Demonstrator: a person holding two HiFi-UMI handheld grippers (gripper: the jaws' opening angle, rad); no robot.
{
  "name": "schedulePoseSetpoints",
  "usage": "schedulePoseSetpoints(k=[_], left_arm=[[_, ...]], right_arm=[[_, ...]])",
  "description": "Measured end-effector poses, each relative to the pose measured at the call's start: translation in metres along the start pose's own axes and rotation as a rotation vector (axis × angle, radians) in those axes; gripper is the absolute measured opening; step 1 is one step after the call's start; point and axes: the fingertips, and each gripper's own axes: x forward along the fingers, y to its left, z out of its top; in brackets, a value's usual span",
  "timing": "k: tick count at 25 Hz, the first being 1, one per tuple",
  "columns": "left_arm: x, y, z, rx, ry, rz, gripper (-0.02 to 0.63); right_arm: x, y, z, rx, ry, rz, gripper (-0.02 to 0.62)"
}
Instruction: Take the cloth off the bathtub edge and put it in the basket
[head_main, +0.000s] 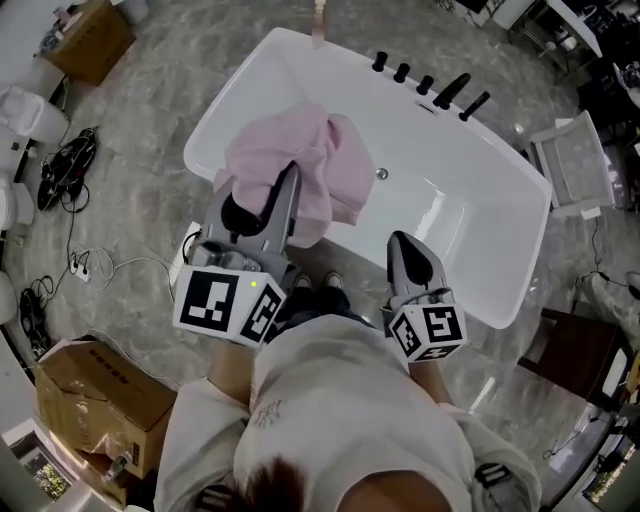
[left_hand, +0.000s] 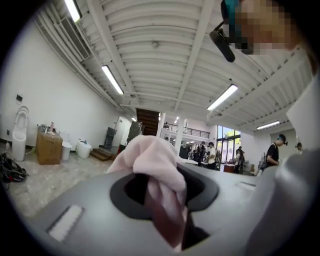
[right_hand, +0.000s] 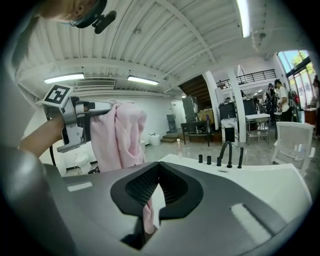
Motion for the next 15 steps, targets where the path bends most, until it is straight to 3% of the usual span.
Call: schedulePoseSetpoints(k=[6,15], left_arm=[[-0.008,-0.004,0.042,0.044,-0.074,-0.006,0.161],[-0.004,-0.013,0.058,0.059,-0.099,-0.030,0.161]], right_arm=[[-0.001,0.011,0.032,-0.022,-0.073,0.034,0.000],[-0.006,0.015,0.056,-0.021,-0.131,0.047,-0.001]])
